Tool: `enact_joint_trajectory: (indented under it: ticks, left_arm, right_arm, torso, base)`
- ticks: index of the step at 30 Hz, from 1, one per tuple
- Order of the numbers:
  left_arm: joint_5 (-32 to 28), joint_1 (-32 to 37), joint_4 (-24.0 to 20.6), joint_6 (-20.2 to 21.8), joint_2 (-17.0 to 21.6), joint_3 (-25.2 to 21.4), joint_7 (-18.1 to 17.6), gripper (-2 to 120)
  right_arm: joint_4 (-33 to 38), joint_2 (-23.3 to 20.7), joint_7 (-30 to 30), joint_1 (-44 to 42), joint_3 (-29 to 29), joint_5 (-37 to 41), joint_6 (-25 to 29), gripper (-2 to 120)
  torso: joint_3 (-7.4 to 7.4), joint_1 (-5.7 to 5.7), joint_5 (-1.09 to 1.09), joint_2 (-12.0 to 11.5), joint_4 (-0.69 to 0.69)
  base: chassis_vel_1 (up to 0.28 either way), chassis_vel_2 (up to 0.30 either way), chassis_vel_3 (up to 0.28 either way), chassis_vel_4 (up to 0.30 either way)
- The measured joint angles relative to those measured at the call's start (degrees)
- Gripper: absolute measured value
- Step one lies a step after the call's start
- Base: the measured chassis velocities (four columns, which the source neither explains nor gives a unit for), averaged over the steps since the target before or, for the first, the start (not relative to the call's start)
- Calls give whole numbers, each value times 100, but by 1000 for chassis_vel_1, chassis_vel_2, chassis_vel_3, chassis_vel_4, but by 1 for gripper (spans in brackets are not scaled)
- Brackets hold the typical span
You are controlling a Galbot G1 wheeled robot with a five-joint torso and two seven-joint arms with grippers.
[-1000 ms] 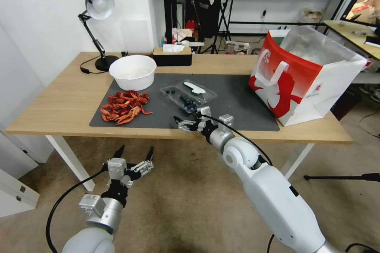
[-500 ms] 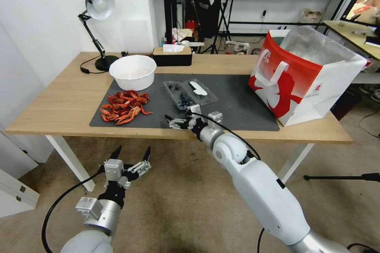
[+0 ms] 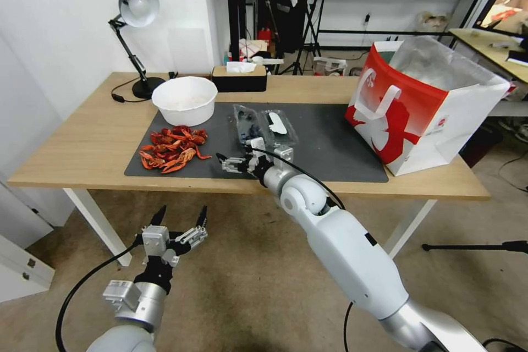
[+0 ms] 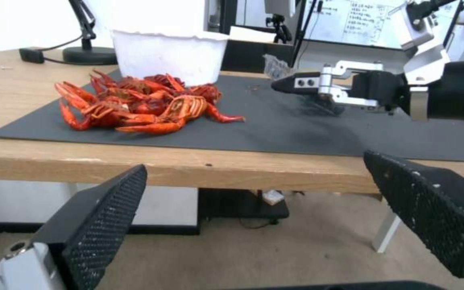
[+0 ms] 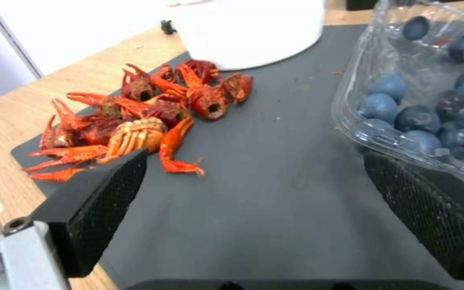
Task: Close the takeout container lid, then place the container into the takeout bag.
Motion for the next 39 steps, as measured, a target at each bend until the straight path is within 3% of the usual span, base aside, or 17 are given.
enact_joint_trajectory:
  ticks: [14, 20, 26, 30, 39]
  left_arm:
    - [40, 64, 13, -100, -55, -13, 6, 100]
    - [64, 98, -7, -125, -69, -43, 3, 100]
    - [86, 111, -51, -138, -73, -31, 1, 100]
    - [127, 138, -108, -165, -87, 11, -10, 100]
    - [153, 189, -197, -199, -67, 53, -8, 100]
  right_arm:
    - [-181, 131, -55, 153, -111, -7, 72, 100]
    - [91, 25, -63, -42, -121, -19, 70, 100]
    - [777, -309, -59, -538, 65, -63, 115, 100]
    - [1772, -769, 12, -1378, 603, -437, 505, 100]
    - [2998, -1226, 400, -2980, 1567, -1208, 1272, 100]
  torso:
    - [0, 0, 0, 0, 0]
    - [-1, 0, 0, 0, 1]
    - [0, 0, 1, 0, 0]
    - [-1, 0, 3, 0, 0]
    - [-1, -1, 2, 0, 0]
  base:
    - [0, 0, 0, 0]
    - [0, 0, 0, 0]
    - [0, 0, 0, 0]
    - [0, 0, 0, 0]
    - [0, 0, 0, 0]
